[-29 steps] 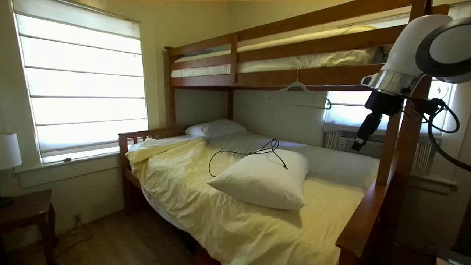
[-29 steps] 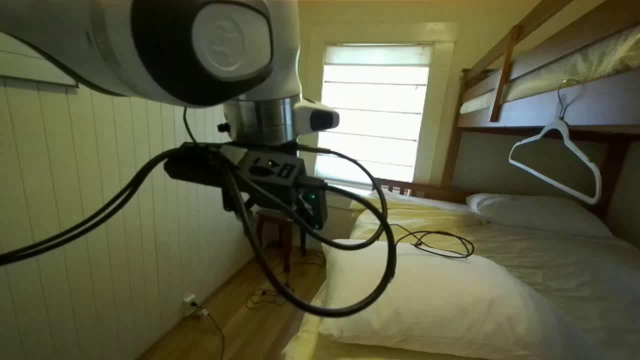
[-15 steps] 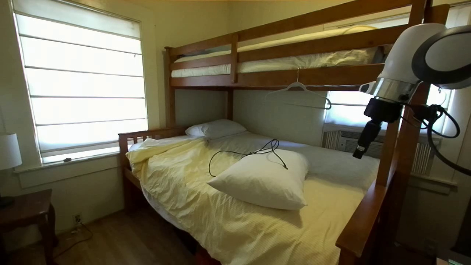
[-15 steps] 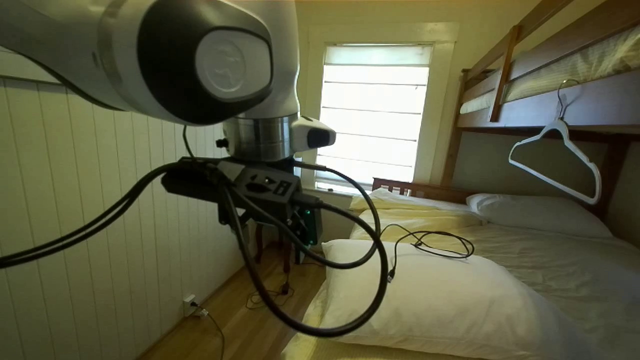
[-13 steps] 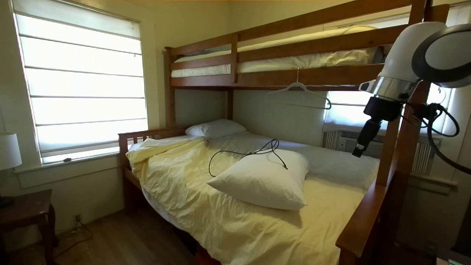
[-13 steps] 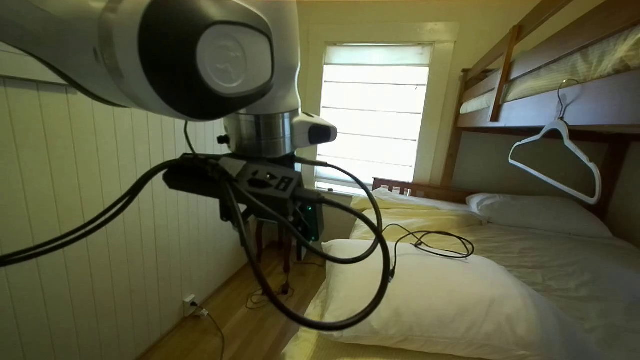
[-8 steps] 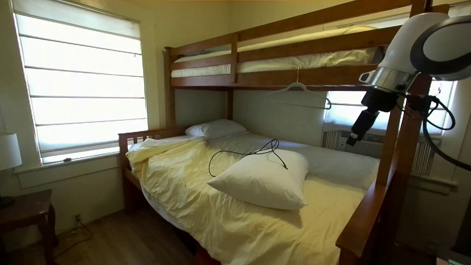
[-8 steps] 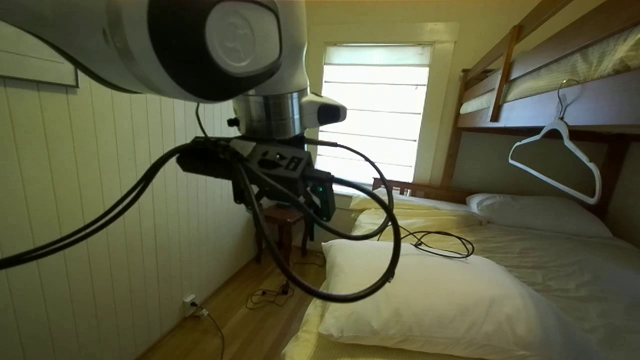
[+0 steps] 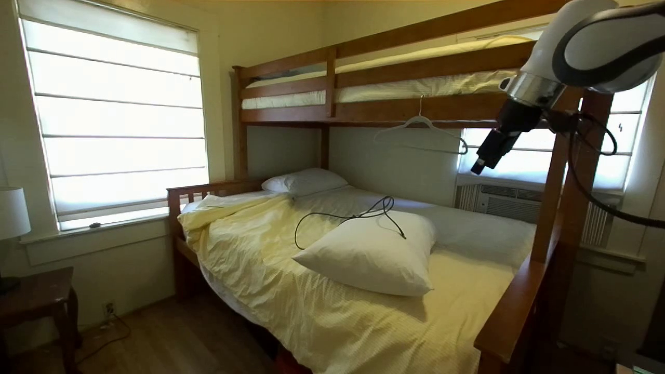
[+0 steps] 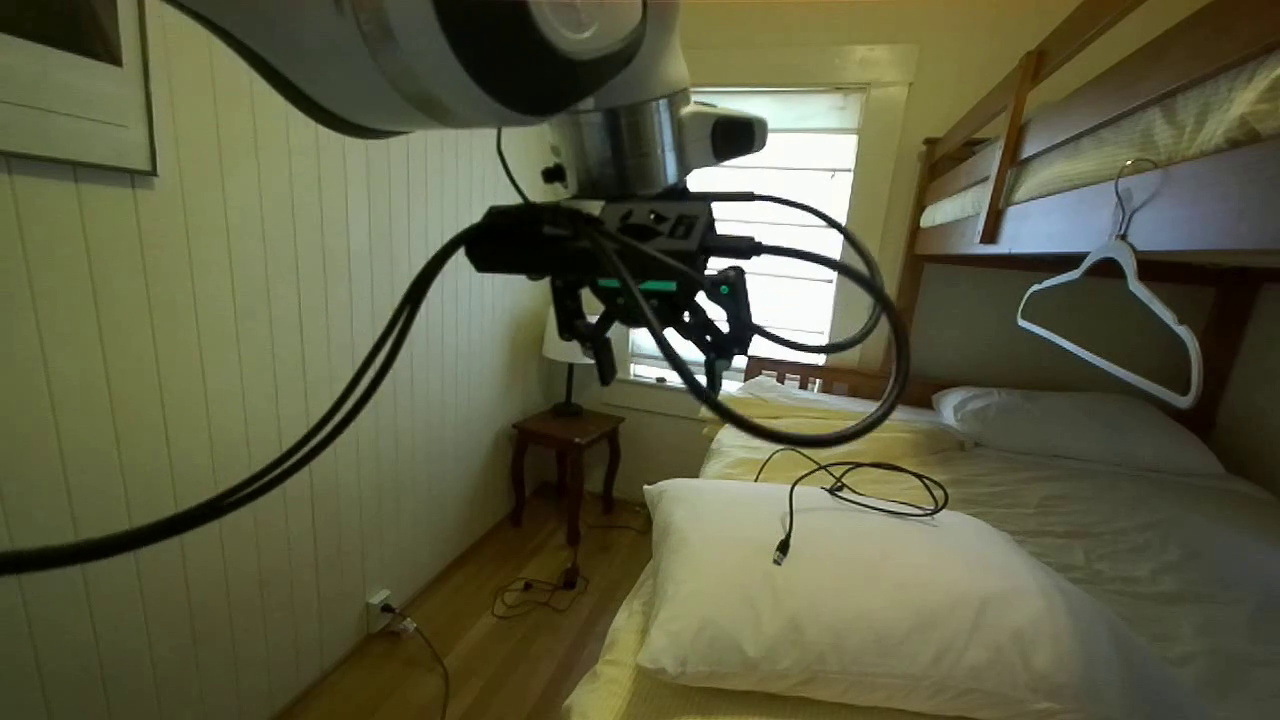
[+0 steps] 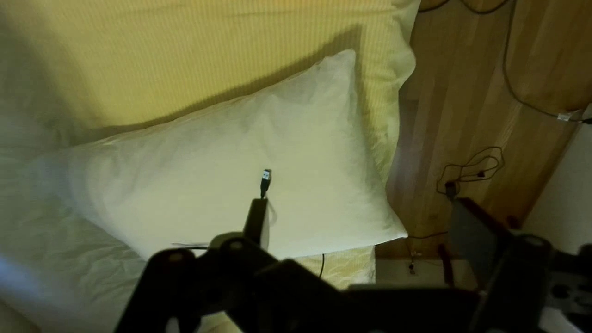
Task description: Move the black cable to the left.
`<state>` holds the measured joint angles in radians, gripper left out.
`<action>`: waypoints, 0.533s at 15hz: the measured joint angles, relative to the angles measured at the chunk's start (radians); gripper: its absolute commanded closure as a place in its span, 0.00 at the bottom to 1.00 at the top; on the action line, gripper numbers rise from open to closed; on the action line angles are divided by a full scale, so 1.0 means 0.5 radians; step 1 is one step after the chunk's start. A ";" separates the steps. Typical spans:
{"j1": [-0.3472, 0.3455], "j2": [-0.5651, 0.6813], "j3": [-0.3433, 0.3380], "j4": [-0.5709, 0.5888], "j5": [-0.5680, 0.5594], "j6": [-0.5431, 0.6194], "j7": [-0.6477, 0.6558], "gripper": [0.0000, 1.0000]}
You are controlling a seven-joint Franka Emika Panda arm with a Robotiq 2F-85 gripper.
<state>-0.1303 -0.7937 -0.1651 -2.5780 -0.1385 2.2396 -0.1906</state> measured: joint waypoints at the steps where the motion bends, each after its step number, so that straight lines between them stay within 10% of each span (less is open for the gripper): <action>1: -0.017 0.057 0.009 0.059 -0.028 0.008 0.018 0.00; 8: -0.168 0.455 0.065 0.492 -0.292 0.020 0.127 0.00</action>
<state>-0.2144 -0.5662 -0.1326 -2.3318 -0.2846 2.2496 -0.1273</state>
